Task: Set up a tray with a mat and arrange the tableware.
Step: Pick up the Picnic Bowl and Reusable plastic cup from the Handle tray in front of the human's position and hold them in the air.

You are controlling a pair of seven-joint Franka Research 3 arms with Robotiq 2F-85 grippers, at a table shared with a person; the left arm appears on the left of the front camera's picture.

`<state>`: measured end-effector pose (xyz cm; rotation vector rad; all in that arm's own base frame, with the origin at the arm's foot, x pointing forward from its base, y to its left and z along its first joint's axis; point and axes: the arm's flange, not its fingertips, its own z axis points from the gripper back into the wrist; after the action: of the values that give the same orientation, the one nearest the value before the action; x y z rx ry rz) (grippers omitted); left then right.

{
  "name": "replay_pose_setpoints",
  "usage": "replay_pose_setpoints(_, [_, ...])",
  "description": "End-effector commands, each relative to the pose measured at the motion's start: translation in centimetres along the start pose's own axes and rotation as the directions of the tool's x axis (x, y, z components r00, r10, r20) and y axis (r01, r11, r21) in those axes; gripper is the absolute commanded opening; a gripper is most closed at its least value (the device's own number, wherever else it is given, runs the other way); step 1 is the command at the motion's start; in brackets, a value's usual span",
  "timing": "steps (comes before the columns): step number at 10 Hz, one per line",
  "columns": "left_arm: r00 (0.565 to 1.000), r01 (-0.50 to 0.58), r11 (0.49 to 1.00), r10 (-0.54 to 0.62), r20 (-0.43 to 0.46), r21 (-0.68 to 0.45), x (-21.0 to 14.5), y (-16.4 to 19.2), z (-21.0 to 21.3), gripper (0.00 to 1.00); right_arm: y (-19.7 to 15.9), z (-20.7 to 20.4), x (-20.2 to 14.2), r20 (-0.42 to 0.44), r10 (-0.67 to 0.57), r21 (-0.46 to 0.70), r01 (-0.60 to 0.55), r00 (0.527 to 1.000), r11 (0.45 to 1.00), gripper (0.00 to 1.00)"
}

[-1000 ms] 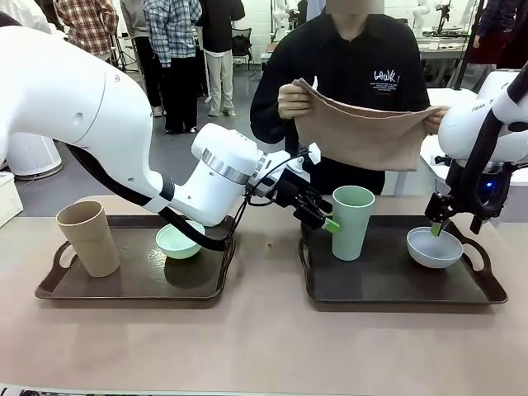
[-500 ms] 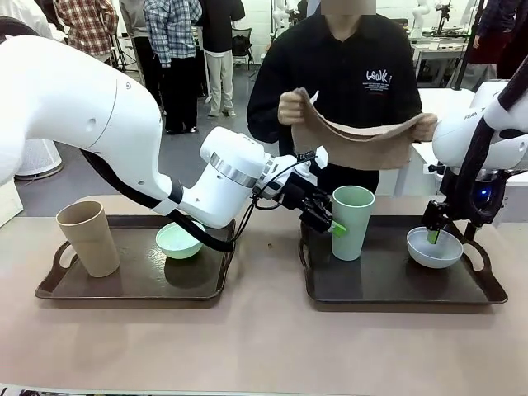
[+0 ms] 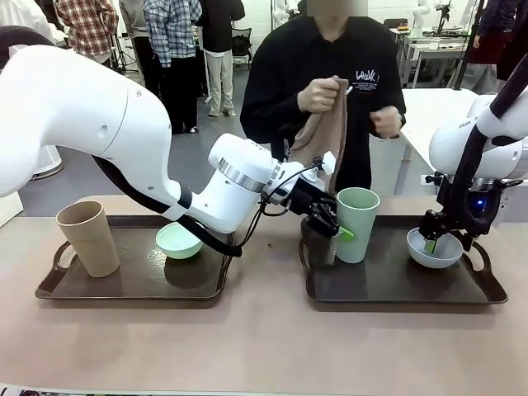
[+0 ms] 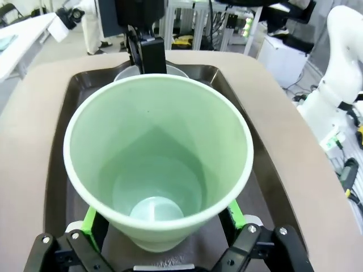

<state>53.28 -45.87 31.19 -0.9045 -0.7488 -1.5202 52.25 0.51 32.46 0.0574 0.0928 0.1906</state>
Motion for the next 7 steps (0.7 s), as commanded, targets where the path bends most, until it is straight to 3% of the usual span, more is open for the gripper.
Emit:
replay_pose_setpoints(1, [0.997,0.066,0.997,-0.068,0.042,0.033,-0.12,0.75,-1.33,1.00,-0.38,-0.34,0.19,0.016,0.021,0.030,-0.022,1.000,0.999,1.00])
replay_pose_setpoints(2, [0.996,0.068,0.997,-0.070,0.063,0.043,-0.23,1.11,-1.68,1.00,-0.35,-0.42,0.18,0.018,0.034,0.027,-0.034,0.999,0.999,1.00])
replay_pose_setpoints(3, [0.995,0.067,0.996,-0.071,0.072,0.054,-0.44,1.30,-2.05,1.00,-0.37,-0.55,0.13,0.024,0.041,0.023,-0.042,0.999,0.999,0.68])
replay_pose_setpoints(4, [0.995,0.061,0.997,-0.064,0.081,0.046,-0.59,1.49,-2.25,1.00,-0.38,-0.65,0.13,0.023,0.048,0.022,-0.049,0.999,0.999,0.44])
replay_pose_setpoints(5, [0.993,0.060,0.997,-0.065,0.100,0.050,-0.65,1.48,-2.22,0.44,-0.46,-0.68,0.10,0.026,0.052,0.023,-0.053,0.998,0.998,0.11])
replay_pose_setpoints(6, [0.994,0.047,0.998,-0.051,0.094,0.048,-0.65,1.37,-1.97,0.44,-0.53,-0.62,0.14,0.030,0.051,0.026,-0.052,0.998,0.998,0.00])
replay_pose_setpoints(7, [0.995,0.044,0.998,-0.048,0.090,0.049,-0.63,1.17,-1.70,0.00,-0.61,-0.60,0.11,0.030,0.050,0.025,-0.051,0.998,0.998,0.00])
